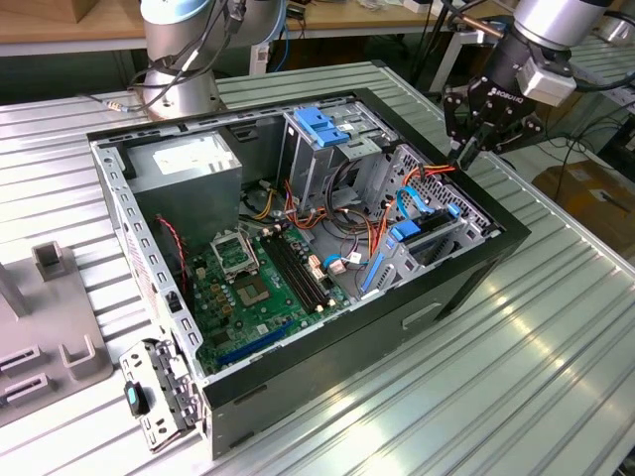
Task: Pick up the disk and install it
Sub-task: 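Insert the second disk wire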
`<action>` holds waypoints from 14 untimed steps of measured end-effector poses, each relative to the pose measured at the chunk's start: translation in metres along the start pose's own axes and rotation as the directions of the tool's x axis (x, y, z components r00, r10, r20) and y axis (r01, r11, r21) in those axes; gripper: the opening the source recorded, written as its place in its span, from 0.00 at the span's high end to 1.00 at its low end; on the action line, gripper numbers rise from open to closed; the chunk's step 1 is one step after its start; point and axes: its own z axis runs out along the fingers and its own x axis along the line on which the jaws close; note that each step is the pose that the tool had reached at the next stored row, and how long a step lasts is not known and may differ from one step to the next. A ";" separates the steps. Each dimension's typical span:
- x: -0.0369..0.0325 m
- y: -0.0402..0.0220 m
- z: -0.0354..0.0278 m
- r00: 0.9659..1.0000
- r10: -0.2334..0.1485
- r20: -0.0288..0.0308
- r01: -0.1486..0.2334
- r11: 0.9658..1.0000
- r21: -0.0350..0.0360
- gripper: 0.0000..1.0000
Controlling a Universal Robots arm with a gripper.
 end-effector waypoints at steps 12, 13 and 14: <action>-0.0008 0.0007 0.0005 0.999 -0.048 -0.005 0.048 0.999 -0.009 0.73; -0.0008 0.0007 0.0006 0.999 -0.049 -0.005 0.049 0.999 -0.009 0.73; -0.0008 0.0007 0.0006 0.999 -0.049 -0.005 0.049 0.999 -0.009 0.73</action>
